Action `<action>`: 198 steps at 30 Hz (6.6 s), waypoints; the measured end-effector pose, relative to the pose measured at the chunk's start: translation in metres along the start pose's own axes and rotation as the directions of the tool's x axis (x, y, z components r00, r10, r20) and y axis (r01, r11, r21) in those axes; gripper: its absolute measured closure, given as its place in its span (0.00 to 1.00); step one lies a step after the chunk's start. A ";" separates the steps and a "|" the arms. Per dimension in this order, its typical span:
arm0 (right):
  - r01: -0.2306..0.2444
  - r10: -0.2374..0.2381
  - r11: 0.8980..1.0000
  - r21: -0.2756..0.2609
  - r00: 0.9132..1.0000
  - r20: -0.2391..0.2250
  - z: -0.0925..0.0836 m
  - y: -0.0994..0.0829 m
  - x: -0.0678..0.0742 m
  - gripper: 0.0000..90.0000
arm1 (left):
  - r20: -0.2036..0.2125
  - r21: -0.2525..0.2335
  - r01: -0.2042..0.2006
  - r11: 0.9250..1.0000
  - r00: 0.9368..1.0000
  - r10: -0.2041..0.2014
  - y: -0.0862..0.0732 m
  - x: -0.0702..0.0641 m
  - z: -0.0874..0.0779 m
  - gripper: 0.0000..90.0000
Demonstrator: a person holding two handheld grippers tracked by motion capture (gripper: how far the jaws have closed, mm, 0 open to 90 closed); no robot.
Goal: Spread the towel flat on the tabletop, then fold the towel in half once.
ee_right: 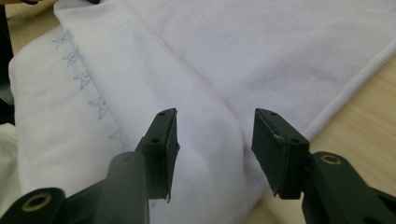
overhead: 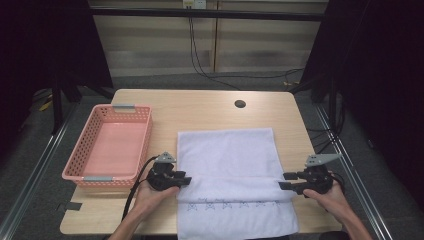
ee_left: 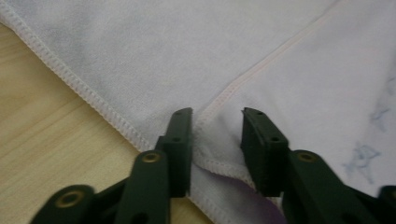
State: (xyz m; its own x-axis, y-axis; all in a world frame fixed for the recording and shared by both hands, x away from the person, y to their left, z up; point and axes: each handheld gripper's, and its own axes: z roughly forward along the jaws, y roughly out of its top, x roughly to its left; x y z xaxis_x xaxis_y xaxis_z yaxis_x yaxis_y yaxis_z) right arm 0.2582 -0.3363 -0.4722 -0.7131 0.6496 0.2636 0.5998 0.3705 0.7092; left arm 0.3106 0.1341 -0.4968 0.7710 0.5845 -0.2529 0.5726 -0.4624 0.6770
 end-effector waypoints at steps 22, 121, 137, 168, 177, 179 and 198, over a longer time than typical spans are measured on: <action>0.075 -0.078 0.997 -0.031 0.991 -0.109 -0.005 0.011 0.022 1.00 | 0.148 -0.177 -0.072 0.982 0.984 0.099 -0.017 -0.038 -0.054 0.96; -0.037 0.043 0.999 -0.036 0.983 0.179 0.024 0.025 -0.038 0.50 | -0.030 -0.113 0.060 0.992 0.998 -0.064 0.015 0.016 0.000 0.57; -0.076 0.073 0.997 0.028 0.994 0.082 0.045 0.023 -0.064 0.72 | -0.064 -0.086 0.089 0.992 0.993 -0.095 0.016 0.039 0.012 0.50; -0.065 0.102 0.971 -0.230 0.983 0.150 0.001 0.112 -0.088 0.92 | -0.085 -0.273 0.027 0.962 0.995 -0.052 0.119 0.063 -0.030 0.95; -0.046 0.095 0.960 -0.276 0.981 0.168 -0.012 0.137 -0.094 0.92 | -0.096 -0.338 -0.019 0.941 0.995 -0.015 0.131 0.062 -0.040 0.94; -0.030 0.075 0.967 -0.253 0.983 0.168 -0.013 0.132 -0.088 0.92 | -0.087 -0.334 -0.018 0.942 0.996 -0.012 0.123 0.061 -0.041 0.93; 0.047 -0.042 0.980 -0.195 0.999 0.032 -0.032 0.027 0.004 0.90 | 0.017 -0.343 -0.077 0.936 0.996 0.089 0.028 -0.007 -0.057 0.92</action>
State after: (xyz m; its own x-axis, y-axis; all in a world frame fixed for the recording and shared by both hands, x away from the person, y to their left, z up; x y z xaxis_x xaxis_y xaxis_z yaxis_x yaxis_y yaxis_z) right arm 0.2600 -0.3451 -0.4315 -0.7256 0.6543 0.2132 0.4832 0.2639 0.8348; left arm 0.3051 0.1549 -0.4363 0.8234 0.5296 -0.2036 0.3806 -0.2493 0.8905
